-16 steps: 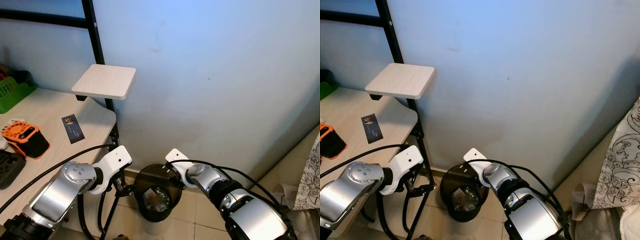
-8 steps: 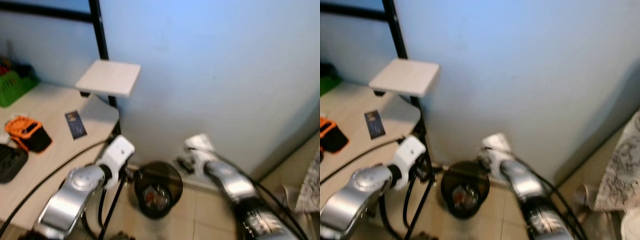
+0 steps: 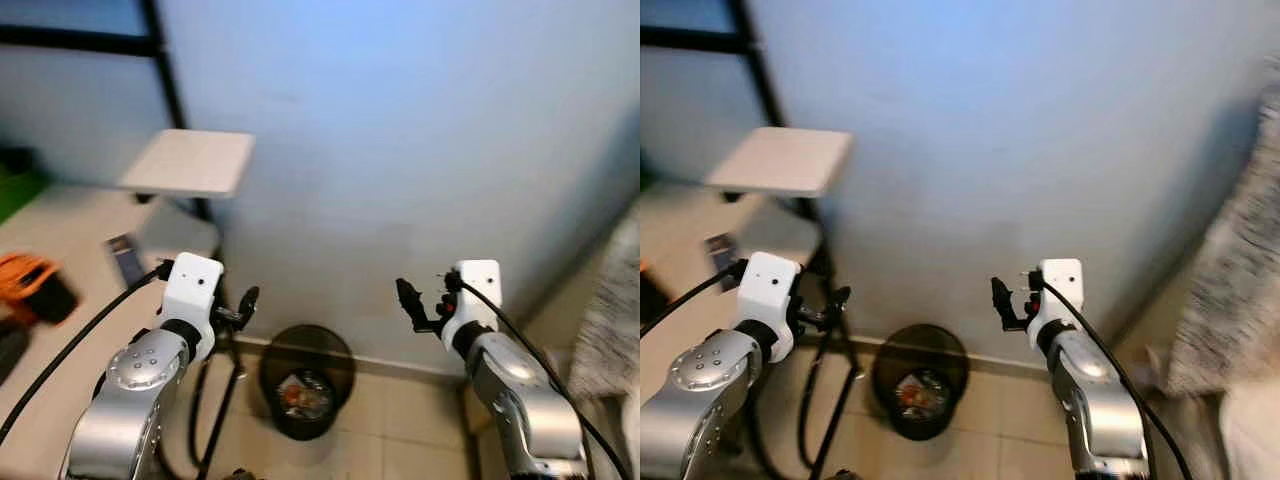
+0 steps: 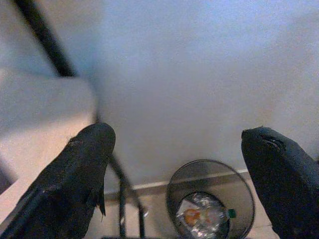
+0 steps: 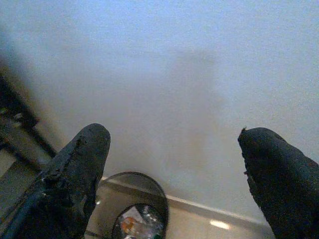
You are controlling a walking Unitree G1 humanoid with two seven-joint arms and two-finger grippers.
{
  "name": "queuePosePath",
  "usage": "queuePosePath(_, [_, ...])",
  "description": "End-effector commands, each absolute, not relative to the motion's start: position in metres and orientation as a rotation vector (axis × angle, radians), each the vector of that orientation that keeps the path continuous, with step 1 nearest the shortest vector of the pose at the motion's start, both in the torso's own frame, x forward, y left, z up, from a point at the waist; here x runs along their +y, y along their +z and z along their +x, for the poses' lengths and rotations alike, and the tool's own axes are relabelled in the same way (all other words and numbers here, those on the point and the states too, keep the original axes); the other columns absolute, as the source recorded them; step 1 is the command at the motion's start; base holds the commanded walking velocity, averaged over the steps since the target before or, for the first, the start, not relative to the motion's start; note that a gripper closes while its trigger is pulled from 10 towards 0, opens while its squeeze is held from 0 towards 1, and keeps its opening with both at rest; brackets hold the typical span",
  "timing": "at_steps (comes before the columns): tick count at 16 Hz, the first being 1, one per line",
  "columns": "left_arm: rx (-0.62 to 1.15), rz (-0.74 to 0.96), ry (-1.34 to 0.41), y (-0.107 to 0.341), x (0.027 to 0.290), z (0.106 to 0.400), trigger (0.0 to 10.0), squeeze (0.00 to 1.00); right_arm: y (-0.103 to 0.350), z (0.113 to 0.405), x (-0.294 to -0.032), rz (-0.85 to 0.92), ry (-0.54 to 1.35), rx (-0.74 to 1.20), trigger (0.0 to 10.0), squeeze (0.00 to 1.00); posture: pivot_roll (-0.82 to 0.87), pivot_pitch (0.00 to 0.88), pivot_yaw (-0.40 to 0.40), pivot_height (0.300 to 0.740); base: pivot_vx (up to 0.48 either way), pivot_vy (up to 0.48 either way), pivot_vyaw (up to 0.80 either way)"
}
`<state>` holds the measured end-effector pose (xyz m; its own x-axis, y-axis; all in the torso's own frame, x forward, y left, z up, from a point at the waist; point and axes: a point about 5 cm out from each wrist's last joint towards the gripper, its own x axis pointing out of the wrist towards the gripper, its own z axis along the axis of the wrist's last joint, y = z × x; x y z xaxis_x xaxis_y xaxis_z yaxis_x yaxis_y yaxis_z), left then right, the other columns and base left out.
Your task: Clean up the room
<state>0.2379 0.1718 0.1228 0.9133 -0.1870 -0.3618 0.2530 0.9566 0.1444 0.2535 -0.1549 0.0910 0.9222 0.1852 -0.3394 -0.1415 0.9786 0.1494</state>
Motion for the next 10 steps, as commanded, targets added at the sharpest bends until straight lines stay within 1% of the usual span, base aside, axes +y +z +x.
queuePosePath(1, [0.333, 0.196, -0.218, 0.1268, 0.1708, 0.2369, 10.0, 0.00, 0.0994, 0.2495, -0.1548, 0.156, 0.154, 0.348, 10.0, 0.00, -0.05, 0.000, -0.018, 0.740, 0.000, 0.000, -0.76])
queuePosePath(4, [0.325, 0.209, -0.216, 0.1281, 0.1681, 0.2337, 10.0, 0.00, 0.1021, 0.2462, -0.1493, 0.163, 0.168, 0.359, 10.0, 0.00, -0.03, 0.000, -0.026, 0.740, 0.000, 0.000, -0.74])
queuePosePath(10, [0.325, 0.234, -0.217, 0.1286, 0.1687, 0.2318, 10.0, 0.00, 0.1049, 0.2456, -0.1465, 0.171, 0.173, 0.382, 10.0, 0.00, -0.03, 0.000, -0.028, 0.740, 0.000, 0.000, -0.71])
